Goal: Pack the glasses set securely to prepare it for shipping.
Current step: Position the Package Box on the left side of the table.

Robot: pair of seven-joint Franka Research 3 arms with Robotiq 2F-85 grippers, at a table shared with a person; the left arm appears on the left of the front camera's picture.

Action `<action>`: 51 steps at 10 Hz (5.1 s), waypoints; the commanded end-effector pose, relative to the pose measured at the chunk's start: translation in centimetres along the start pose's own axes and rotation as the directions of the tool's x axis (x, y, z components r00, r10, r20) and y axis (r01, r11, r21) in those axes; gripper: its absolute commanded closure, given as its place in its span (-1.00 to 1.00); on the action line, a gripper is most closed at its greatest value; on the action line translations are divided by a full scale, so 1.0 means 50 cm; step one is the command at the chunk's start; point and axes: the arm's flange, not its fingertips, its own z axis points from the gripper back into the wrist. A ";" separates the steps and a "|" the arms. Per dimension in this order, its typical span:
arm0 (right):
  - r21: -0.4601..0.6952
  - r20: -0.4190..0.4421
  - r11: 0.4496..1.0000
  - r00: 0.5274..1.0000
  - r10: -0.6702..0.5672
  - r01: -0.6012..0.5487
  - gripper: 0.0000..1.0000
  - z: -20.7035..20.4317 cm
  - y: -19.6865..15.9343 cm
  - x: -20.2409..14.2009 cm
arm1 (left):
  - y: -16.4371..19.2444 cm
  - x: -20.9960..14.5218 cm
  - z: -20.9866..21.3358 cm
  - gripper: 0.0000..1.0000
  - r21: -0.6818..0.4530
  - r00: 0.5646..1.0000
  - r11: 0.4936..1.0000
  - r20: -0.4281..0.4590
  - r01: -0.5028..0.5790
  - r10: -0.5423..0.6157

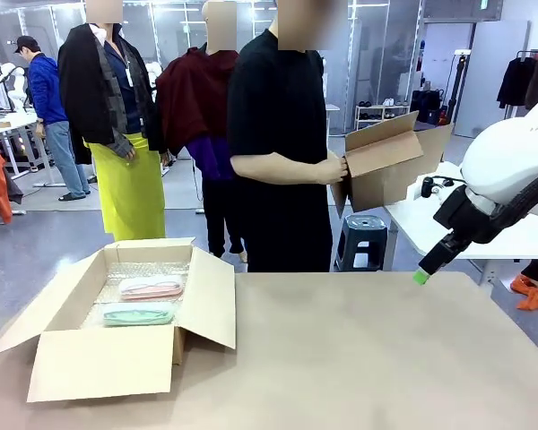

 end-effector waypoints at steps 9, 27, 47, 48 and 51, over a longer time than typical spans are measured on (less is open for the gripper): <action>-0.006 -0.007 1.000 1.000 0.003 -0.003 -1.00 0.004 0.000 0.004 | -0.657 -0.054 -0.114 -1.00 0.319 0.407 0.311 -0.301 0.895 -0.863; -0.006 -0.007 1.000 1.000 0.003 -0.003 -1.00 0.004 0.000 0.004 | -0.646 -0.123 -0.241 -1.00 0.274 0.217 0.144 -0.255 0.951 -0.942; -0.006 -0.007 1.000 1.000 0.003 -0.003 -1.00 0.004 0.000 0.004 | -0.646 -0.123 -0.241 -1.00 0.274 0.217 0.144 -0.255 0.951 -0.942; -0.006 -0.007 1.000 1.000 0.003 -0.003 -1.00 0.004 0.000 0.004 | -0.646 -0.123 -0.241 -1.00 0.274 0.217 0.144 -0.255 0.951 -0.942; -0.006 -0.007 1.000 1.000 0.003 -0.003 -1.00 0.004 0.000 0.004 | -0.646 -0.123 -0.241 -1.00 0.274 0.217 0.144 -0.255 0.951 -0.942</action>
